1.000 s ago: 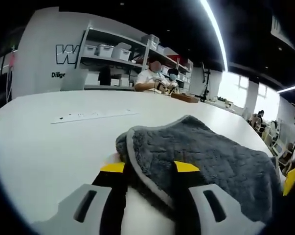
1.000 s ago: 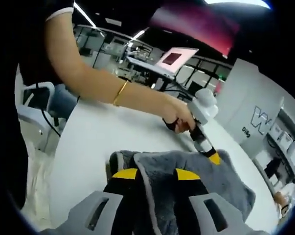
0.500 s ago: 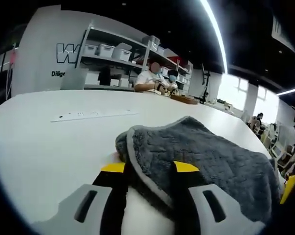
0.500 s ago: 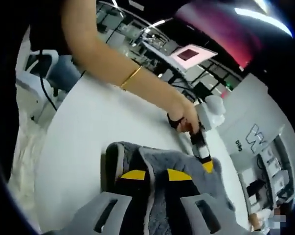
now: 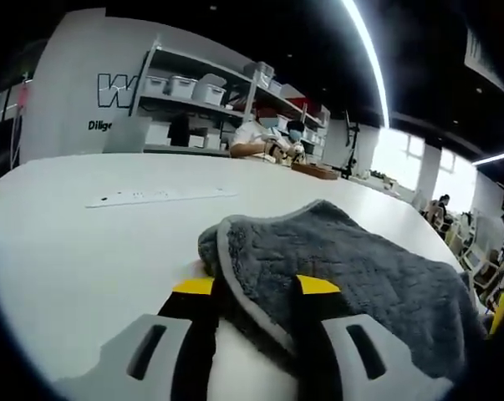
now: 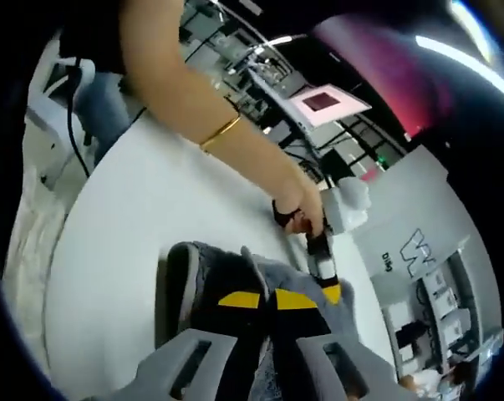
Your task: Open the folded towel by lifting each exposed corner and separating the folded layers until the towel lies flat within the target outline without major curled edges
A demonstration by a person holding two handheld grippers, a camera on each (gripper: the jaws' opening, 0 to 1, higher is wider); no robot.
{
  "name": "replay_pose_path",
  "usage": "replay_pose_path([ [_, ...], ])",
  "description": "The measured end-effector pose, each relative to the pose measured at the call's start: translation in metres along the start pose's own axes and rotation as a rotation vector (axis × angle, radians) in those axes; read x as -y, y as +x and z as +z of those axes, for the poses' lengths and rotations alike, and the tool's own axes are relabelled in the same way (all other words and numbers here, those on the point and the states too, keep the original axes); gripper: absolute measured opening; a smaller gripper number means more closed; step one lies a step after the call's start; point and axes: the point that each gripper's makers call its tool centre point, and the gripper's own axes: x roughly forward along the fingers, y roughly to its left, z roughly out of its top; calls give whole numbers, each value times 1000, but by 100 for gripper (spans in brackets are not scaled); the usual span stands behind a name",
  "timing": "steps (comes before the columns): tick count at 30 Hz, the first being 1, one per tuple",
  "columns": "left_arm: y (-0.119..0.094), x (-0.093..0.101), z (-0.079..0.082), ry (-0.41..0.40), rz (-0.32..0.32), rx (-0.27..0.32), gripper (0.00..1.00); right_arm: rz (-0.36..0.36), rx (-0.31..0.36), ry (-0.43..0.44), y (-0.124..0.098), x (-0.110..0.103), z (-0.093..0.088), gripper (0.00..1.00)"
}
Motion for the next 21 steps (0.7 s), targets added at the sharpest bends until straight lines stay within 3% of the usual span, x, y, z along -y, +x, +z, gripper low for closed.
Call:
replay_pose_path([
  [2, -1, 2, 0, 2, 2, -3, 33, -23, 8, -14, -2, 5, 3, 0],
  [14, -9, 10, 3, 59, 36, -25, 31, -3, 6, 9, -2, -1, -1, 0],
  [21, -17, 24, 3, 37, 27, -26, 32, 0, 15, 22, -3, -1, -1, 0],
])
